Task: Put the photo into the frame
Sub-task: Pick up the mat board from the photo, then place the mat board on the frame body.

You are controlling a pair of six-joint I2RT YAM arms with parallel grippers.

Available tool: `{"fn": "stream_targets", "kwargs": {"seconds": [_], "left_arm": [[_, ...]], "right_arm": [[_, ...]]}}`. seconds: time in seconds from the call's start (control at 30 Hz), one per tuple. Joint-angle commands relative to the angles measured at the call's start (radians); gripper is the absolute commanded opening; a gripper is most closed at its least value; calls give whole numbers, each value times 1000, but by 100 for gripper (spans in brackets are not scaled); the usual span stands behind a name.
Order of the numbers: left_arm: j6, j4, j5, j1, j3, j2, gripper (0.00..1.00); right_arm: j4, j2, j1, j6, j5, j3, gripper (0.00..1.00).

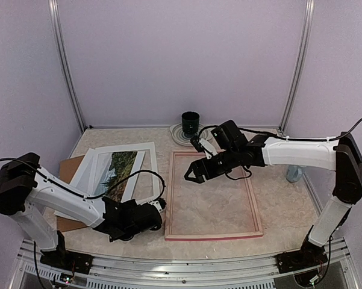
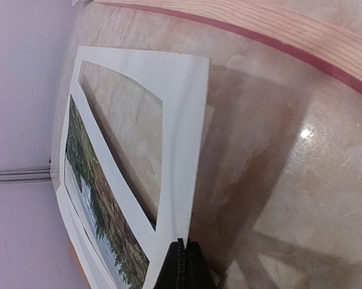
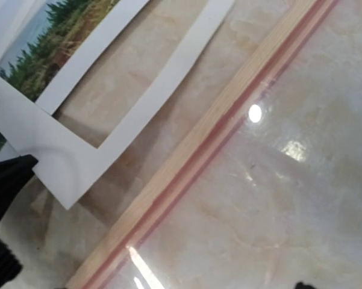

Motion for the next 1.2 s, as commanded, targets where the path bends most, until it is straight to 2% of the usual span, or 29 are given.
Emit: {"fn": "stream_targets", "kwargs": {"seconds": [0.0, 0.17, 0.33, 0.43, 0.73, 0.97, 1.03, 1.17], "left_arm": [[-22, 9, -22, 5, -3, -75, 0], [-32, 10, -8, -3, 18, -116, 0], [-45, 10, -7, -44, 42, -120, 0], [-54, 12, -11, -74, 61, -109, 0], [-109, -21, -4, -153, 155, -48, 0], [-145, -32, -7, -215, 229, 47, 0], [-151, -35, -3, -231, 250, 87, 0], [-169, -36, 6, -260, 293, 139, 0]], "right_arm": [[32, -28, -14, 21, -61, -16, 81], [70, -15, -34, 70, -141, -29, 81], [198, -13, -89, 184, -303, -95, 81], [243, -11, -107, 224, -348, -112, 84], [227, -33, -122, 214, -296, -137, 85], [201, -87, -143, 192, -225, -172, 93], [187, -103, -145, 183, -196, -177, 98], [150, -141, -152, 163, -98, -190, 99]]}}
